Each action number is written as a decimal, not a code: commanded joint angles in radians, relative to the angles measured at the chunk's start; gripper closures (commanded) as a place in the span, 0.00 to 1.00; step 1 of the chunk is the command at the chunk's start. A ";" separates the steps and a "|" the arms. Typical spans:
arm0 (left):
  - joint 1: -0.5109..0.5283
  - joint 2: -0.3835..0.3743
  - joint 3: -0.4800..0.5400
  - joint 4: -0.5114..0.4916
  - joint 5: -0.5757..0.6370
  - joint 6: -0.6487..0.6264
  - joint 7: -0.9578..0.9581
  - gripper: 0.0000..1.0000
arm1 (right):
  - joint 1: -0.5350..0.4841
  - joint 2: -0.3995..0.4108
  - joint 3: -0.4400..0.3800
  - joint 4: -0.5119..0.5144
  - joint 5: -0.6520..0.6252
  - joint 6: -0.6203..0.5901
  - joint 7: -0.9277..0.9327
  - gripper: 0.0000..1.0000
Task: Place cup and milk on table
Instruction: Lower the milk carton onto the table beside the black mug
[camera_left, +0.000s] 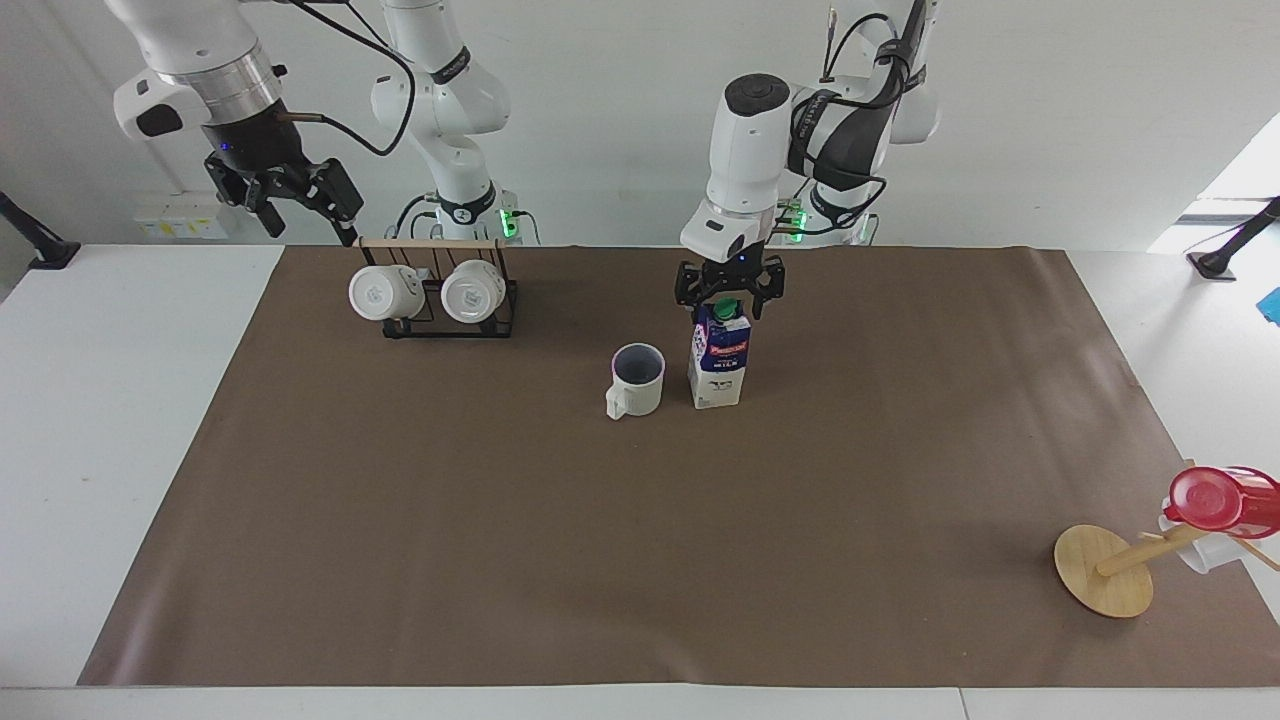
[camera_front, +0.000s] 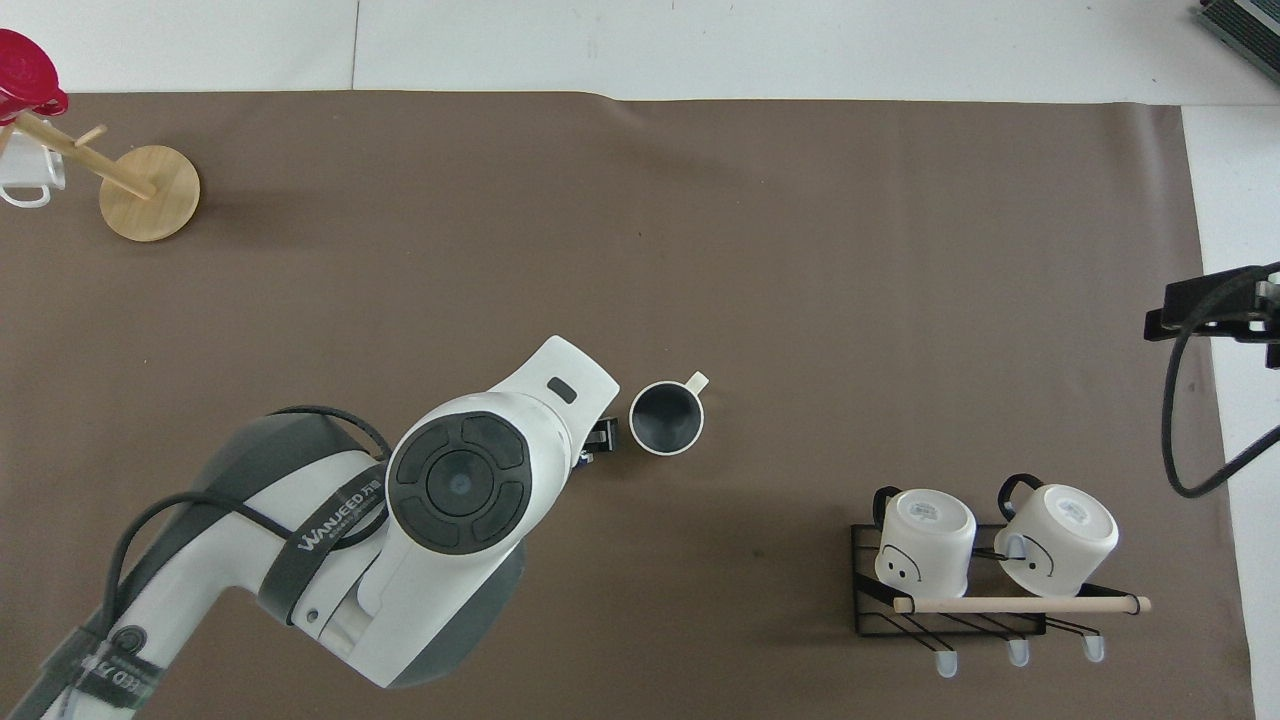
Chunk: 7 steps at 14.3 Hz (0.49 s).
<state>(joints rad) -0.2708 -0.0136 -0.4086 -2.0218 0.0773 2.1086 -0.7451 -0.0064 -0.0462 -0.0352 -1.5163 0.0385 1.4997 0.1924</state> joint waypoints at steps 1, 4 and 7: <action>-0.021 0.004 0.011 0.040 0.016 -0.063 -0.022 0.00 | -0.009 -0.018 0.004 -0.019 0.026 0.010 0.010 0.00; -0.010 0.006 0.013 0.138 -0.008 -0.192 -0.016 0.00 | -0.011 -0.018 0.003 -0.019 0.023 0.010 0.013 0.00; 0.015 -0.003 0.027 0.233 -0.013 -0.324 0.010 0.00 | -0.011 -0.020 0.001 -0.025 0.009 0.016 0.007 0.00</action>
<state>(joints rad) -0.2684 -0.0166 -0.3938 -1.8636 0.0742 1.8811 -0.7469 -0.0066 -0.0462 -0.0359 -1.5165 0.0386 1.4997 0.1925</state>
